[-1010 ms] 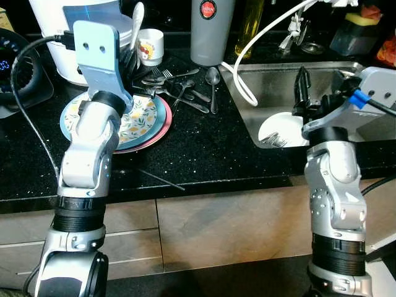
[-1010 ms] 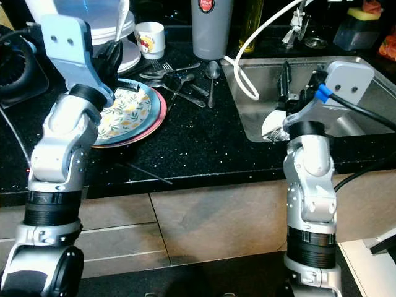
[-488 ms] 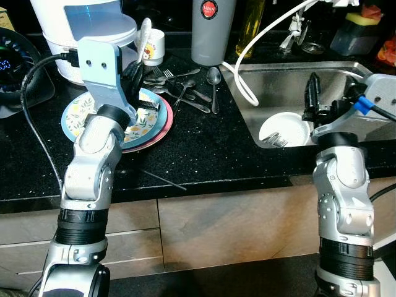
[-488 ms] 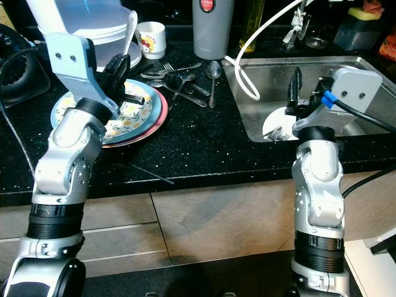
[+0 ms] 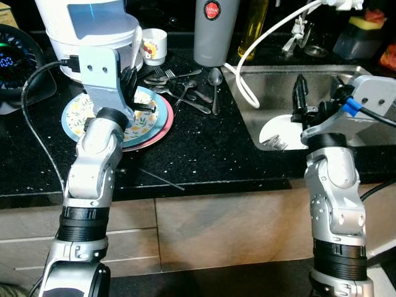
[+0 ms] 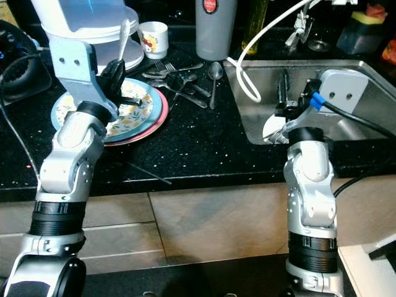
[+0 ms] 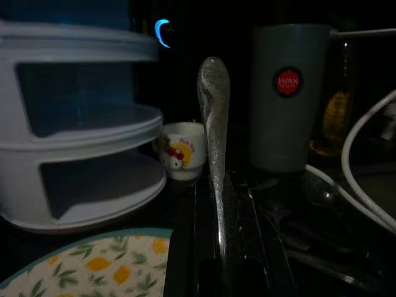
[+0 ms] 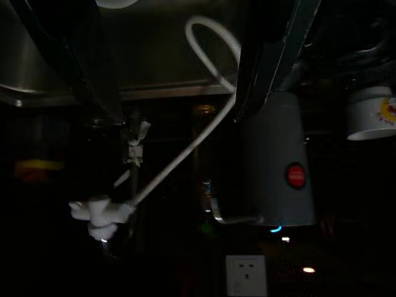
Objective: Kitchen organization
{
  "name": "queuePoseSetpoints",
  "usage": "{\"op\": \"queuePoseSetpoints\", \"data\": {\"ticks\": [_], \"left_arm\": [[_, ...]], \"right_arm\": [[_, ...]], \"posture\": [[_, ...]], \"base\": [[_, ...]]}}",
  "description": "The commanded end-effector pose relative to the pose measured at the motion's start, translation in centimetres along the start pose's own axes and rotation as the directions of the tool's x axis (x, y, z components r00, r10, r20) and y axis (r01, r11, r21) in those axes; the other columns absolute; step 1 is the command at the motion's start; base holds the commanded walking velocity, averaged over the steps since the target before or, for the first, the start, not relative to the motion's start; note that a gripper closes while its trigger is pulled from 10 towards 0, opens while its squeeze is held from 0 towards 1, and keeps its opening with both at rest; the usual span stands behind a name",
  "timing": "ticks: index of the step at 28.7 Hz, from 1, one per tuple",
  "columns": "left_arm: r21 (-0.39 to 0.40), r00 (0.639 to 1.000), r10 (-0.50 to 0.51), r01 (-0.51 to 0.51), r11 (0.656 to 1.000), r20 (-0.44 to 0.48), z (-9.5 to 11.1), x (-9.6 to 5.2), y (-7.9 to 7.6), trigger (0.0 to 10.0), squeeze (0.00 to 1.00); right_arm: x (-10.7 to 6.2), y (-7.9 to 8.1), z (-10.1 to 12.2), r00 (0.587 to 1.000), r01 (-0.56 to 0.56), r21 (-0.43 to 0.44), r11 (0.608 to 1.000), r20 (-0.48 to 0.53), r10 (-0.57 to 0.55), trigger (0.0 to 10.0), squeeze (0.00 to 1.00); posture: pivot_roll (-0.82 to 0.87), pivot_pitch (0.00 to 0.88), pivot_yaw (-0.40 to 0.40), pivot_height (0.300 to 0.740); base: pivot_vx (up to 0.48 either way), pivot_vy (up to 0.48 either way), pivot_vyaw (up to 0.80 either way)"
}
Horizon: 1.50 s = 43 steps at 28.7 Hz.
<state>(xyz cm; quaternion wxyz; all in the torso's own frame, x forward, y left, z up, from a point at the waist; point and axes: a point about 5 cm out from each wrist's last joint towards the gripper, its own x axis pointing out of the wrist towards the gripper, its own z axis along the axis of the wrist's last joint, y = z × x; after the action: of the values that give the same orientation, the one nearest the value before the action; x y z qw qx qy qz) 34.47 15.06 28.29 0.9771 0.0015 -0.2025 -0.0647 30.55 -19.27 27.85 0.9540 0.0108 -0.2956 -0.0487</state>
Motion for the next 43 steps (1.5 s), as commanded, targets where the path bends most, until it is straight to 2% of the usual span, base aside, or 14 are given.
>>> {"op": "queuePoseSetpoints", "data": {"ticks": [1, 10, 32, 35, 43], "left_arm": [[0.002, 1.0, -0.015, 0.015, 1.0, 0.001, -0.08, 0.14, -0.45, 10.0, 0.0], [0.008, 1.0, -0.005, 0.005, 1.0, 0.006, -0.06, 0.27, -0.3, 10.0, 0.0], [0.006, 1.0, 0.001, -0.001, 1.0, 0.015, 0.18, 0.34, -0.24, 10.0, 0.0], [-0.027, 1.0, 0.024, -0.024, 0.999, -0.003, 0.07, 0.39, 0.01, 10.0, 0.0], [-0.032, 1.0, 0.023, -0.023, 0.999, -0.005, 0.02, 0.39, 0.0, 10.0, 0.0]], "right_arm": [[-0.25, -0.34, -0.07, 1.0, 0.01, -0.003, 1.0, -0.009, -0.01, 10.0, 0.0], [-0.34, -0.22, -0.16, 1.0, 0.005, 0.001, 1.0, -0.015, -0.005, 10.0, 0.0], [-0.34, -0.08, -0.22, 1.0, -0.001, 0.008, 1.0, -0.02, 0.001, 10.0, 0.0], [-0.34, -0.03, -0.2, 1.0, -0.001, 0.009, 1.0, -0.02, 0.002, 10.0, 0.0], [-0.38, -0.01, -0.18, 1.0, -0.002, 0.01, 1.0, -0.02, 0.003, 10.0, 0.0]], "posture": [[0.05, 0.096, 0.0, 0.74], [0.05, 0.098, -0.001, 0.74], [0.05, 0.096, -0.003, 0.74], [0.05, 0.096, -0.003, 0.74], [0.05, 0.096, -0.004, 0.74]], "base": [[0.244, -0.345, 0.0], [0.187, -0.337, 0.0], [0.0, -0.301, 0.0], [0.0, 0.0, 0.0], [0.0, 0.0, 0.0]]}}
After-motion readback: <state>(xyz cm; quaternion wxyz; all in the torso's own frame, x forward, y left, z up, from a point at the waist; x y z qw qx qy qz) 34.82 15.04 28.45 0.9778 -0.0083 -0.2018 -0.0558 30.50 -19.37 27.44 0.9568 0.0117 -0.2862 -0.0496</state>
